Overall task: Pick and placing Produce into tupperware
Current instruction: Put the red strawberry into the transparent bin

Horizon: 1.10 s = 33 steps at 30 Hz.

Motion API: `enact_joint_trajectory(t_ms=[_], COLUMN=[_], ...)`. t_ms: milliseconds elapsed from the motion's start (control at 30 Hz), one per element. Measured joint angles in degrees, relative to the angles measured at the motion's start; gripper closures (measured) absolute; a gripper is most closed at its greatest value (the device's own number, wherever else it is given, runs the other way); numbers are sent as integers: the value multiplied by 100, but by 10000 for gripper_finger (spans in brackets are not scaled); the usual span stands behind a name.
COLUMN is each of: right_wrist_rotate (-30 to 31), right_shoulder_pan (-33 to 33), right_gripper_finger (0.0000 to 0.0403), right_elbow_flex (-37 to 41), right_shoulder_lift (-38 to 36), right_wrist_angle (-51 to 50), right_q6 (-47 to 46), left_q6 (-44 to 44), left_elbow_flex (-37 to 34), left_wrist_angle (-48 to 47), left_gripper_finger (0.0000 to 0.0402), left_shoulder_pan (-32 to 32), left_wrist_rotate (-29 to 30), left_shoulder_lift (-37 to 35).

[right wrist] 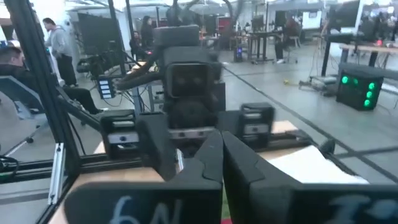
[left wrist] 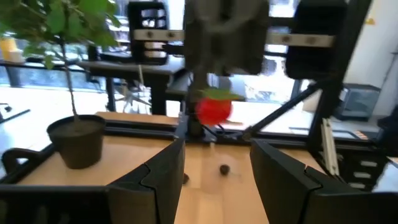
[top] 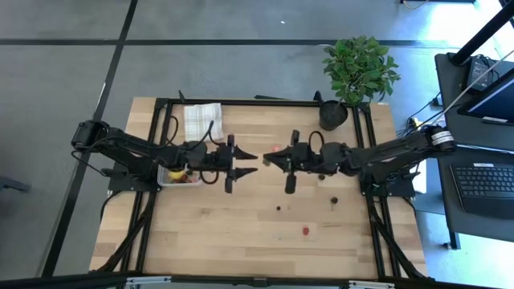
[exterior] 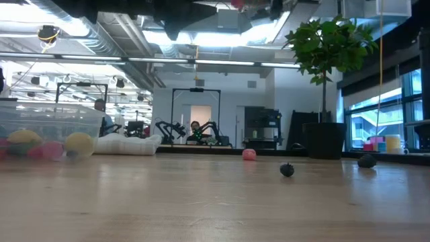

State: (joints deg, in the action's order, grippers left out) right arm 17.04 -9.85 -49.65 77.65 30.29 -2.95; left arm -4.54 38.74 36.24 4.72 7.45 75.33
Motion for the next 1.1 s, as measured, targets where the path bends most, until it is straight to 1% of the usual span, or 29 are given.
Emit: enact_joint_trajectory(t_ms=[200,367,500,600,867,1000,1100], right_wrist_rotate=[-33,-87,-124,-127,-124,-124,-124], right_shoulder_pan=[-4,-2,-2,-2,15,15,15], right_gripper_finger=[403,403,403,403,403,403,403], right_elbow_flex=[-853,-1610,-2053,-2174,-2196,-2196,-2196], right_shoulder_lift=[598,1116,1473,1611,1619,1615,1615], right_wrist_angle=[-146,-859,-1249,-1314,-1340,-1646,-1675], right_q6=[536,892,1130,1254,1259,1250,1249], left_q6=[-2,-2,-2,-2,7,8,11], left_elbow_flex=[0,0,0,0,0,0,0], left_wrist_angle=[-25,8,17,23,25,25,25], left_gripper_finger=[225,225,225,225,225,225,225], left_shoulder_pan=[-136,-140,-138,-93,25,23,23], left_wrist_rotate=[16,18,16,16,14,-5,-99], left_shoulder_lift=[0,0,0,0,0,0,0])
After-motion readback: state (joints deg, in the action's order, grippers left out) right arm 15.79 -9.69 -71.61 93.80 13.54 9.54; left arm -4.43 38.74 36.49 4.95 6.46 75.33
